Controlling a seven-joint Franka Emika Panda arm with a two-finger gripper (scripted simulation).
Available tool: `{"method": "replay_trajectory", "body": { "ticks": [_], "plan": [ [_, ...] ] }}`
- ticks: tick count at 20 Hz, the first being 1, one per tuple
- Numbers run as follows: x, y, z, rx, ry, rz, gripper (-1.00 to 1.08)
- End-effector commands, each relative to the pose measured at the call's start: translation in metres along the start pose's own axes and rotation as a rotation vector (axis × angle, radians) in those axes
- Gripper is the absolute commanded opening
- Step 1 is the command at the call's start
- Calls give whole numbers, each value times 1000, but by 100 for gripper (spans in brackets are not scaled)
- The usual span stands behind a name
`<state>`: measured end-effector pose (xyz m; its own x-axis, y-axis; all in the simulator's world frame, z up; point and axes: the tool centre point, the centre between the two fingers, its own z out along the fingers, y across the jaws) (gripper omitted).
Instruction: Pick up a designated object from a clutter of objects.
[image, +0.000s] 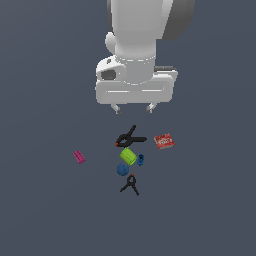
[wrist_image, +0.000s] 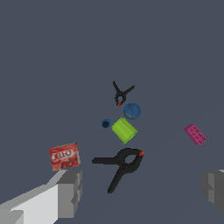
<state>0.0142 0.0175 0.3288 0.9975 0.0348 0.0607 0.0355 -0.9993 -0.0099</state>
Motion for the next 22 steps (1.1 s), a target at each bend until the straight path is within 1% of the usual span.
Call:
{"method": "replay_trajectory", "body": {
  "ticks": [1,4,10,17,22],
  "plan": [
    [0,0,0,0,0,0,100],
    [2,-4,0,4,2,-4,100],
    [9,-20,1,21,12,-20,100],
    [10,-19,2,20,11,-20,100],
    [16,-16,15,18,7,-24,100]
  ]
}}
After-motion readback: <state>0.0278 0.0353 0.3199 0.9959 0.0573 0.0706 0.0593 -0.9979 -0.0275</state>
